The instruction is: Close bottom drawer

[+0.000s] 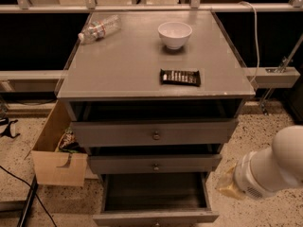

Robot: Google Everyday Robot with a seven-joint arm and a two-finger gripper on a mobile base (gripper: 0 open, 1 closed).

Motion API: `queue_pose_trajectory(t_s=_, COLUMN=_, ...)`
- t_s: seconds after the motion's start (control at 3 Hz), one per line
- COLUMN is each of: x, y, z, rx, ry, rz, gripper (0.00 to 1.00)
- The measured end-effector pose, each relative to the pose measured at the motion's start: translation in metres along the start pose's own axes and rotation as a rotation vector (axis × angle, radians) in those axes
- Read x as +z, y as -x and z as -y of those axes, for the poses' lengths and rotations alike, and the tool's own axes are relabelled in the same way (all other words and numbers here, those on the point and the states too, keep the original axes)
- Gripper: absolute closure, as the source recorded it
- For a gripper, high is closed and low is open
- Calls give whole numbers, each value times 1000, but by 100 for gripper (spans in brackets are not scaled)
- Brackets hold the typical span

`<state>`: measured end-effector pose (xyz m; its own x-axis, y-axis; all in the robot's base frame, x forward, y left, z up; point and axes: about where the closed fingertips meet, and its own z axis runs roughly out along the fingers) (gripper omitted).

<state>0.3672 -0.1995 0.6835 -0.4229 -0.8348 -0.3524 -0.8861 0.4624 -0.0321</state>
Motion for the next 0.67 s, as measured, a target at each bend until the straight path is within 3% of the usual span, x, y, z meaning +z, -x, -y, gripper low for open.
queue_pose_trajectory(t_s=0.33, x=78, y=-59, z=-20, rx=66, ry=64, rz=-40, gripper=100)
queue_pose_trajectory(t_s=0.67, x=129, y=-93, z=-34, rx=98, ry=85, rz=-10, gripper=100)
